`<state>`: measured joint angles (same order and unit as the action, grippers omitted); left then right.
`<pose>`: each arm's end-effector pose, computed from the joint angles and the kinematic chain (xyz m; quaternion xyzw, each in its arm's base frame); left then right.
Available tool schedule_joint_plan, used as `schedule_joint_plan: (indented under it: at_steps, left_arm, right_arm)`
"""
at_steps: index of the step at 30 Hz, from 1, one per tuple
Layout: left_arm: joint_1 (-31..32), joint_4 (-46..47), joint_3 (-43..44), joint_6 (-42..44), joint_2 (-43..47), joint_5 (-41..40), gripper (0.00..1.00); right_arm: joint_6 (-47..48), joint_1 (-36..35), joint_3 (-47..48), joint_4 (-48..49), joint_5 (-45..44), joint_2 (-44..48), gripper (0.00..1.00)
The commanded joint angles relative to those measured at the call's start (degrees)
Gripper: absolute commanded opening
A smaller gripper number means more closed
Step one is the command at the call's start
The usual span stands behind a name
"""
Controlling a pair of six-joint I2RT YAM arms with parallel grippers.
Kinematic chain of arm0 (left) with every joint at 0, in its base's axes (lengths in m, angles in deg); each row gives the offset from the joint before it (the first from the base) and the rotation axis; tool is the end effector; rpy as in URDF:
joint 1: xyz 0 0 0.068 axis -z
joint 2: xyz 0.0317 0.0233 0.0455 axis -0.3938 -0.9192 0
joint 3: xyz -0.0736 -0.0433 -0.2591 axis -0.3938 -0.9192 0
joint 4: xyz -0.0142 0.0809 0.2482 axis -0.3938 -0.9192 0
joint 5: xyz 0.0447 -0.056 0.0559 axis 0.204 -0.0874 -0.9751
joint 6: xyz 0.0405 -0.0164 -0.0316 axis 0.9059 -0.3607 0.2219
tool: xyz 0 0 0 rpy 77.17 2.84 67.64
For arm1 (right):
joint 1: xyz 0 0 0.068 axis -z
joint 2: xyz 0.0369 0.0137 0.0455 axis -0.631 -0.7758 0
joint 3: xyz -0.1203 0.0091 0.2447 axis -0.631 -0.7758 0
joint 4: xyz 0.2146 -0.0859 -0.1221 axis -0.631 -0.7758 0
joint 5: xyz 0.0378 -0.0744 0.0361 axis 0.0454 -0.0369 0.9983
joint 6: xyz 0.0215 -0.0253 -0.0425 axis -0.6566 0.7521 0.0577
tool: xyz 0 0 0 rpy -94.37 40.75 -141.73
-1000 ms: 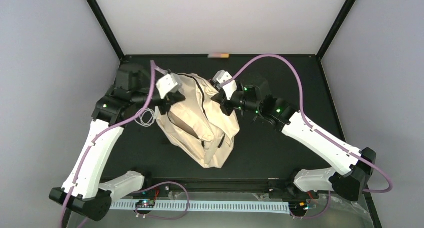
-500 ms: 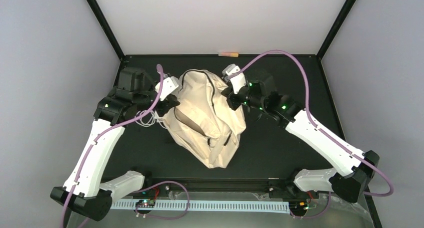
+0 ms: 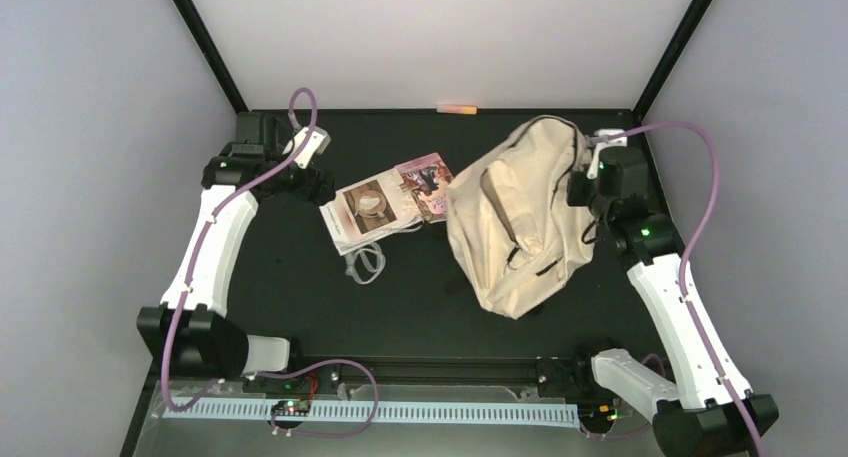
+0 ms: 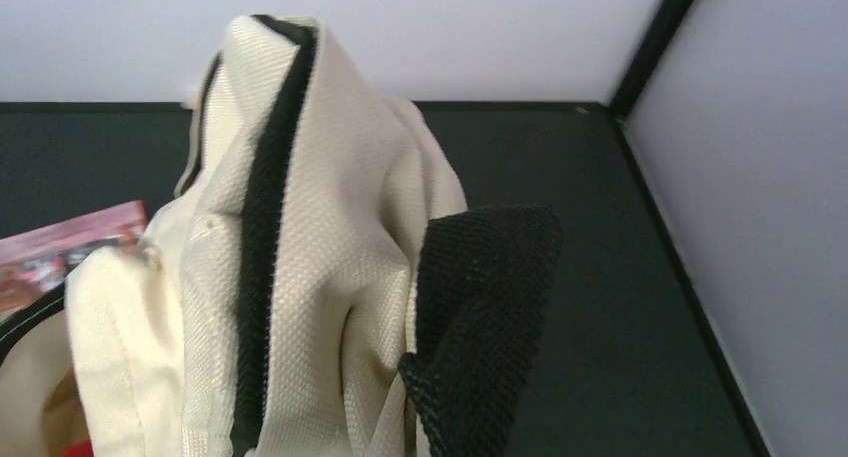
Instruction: Pack the student bag
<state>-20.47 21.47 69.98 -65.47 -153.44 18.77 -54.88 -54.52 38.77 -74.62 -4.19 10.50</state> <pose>0.2606 -0.0230 0.3591 0.2492 0.8939 -0.0817 0.3636 0.2045 0.0473 0.3715 -0.0063 0.8562 -0.0073 0.5166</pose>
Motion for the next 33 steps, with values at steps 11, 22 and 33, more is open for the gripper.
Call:
schedule_joint_plan:
  at_steps: [11,22,33]
  left_arm:
    - [-2.56,8.01,-7.47,-1.01,-9.89,-1.03,0.99]
    - [7.18,10.84,-18.92,9.84,-5.85,5.09,0.99]
    - [20.18,30.23,-21.02,15.04,-10.46,4.08,0.99]
  right_arm:
    - [-0.17,5.03,3.7,-0.27,-2.02,1.93,0.01]
    - [6.42,3.75,6.57,2.57,36.1,-0.19,0.01]
    - [9.23,-1.21,5.77,5.33,53.49,0.53,0.01]
